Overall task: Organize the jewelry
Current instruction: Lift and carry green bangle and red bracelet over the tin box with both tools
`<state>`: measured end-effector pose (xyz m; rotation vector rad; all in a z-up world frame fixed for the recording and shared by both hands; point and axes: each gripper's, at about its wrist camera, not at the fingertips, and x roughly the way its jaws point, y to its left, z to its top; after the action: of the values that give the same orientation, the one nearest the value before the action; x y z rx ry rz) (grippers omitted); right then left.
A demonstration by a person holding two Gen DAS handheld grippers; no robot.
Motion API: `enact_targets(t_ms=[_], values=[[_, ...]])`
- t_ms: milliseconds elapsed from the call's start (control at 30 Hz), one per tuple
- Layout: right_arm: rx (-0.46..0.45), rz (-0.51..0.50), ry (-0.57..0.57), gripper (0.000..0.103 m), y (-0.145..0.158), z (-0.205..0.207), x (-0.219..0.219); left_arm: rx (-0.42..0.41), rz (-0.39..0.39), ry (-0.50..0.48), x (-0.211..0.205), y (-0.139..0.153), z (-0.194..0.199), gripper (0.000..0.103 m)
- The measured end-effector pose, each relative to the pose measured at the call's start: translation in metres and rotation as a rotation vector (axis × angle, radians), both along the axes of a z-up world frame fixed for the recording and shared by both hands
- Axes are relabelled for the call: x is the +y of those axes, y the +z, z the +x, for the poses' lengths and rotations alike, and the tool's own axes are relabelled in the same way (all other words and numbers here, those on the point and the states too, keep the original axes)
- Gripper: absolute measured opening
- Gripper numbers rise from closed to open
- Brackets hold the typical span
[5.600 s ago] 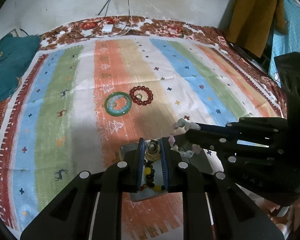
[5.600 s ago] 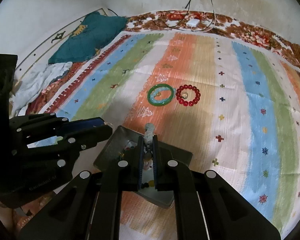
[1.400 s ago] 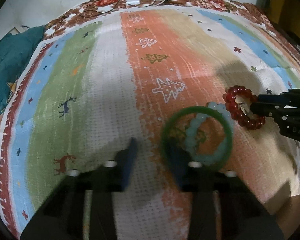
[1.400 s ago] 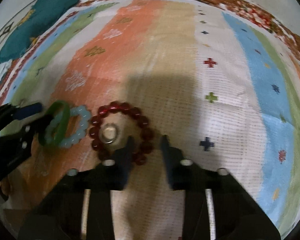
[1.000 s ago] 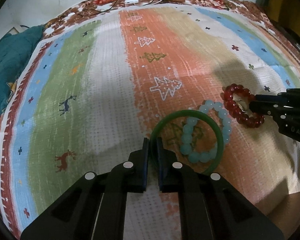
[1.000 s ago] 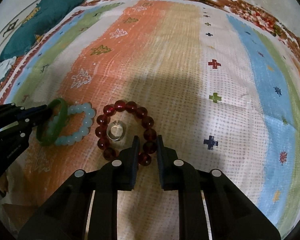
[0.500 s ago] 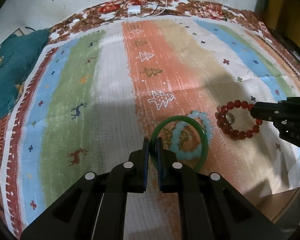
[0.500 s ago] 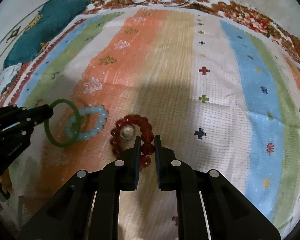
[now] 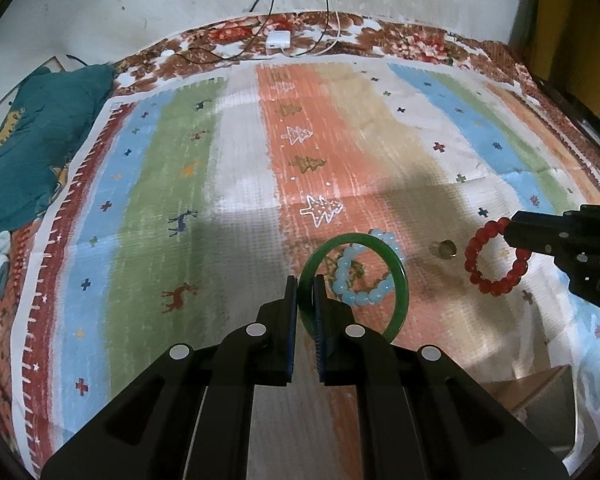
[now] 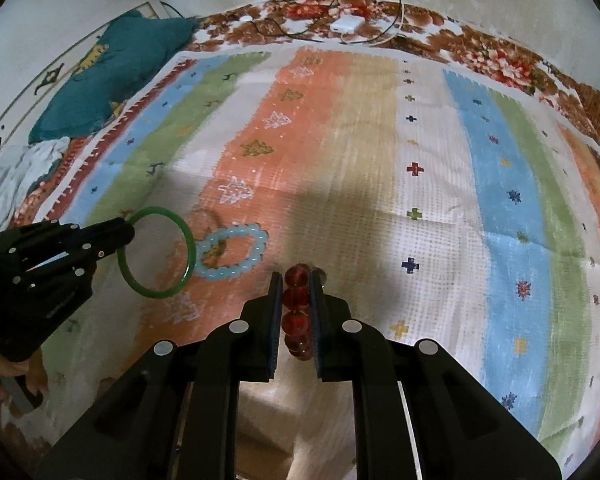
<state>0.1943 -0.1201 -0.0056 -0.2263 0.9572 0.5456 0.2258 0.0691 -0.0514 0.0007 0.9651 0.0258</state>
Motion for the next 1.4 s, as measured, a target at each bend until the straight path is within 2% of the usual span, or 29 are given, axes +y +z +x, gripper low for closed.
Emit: enact_targets(t_ms=[333,1167,1400], values=[[-0.032,-0.001,0.020,0.014,0.015,-0.024,0.003,-0.037,-0.017,0.033,0.000,0.019,-0.016,0.007],[-0.085,0.030,0.073,0.014,0.035,-0.084,-0.003,-0.084,-0.065,0.029,-0.020,0.041,-0.060,0.007],[-0.099,0.032,0.084,0.014,0.037,-0.097,-0.007,-0.075,-0.072,0.032,-0.022,0.042,-0.069,0.007]])
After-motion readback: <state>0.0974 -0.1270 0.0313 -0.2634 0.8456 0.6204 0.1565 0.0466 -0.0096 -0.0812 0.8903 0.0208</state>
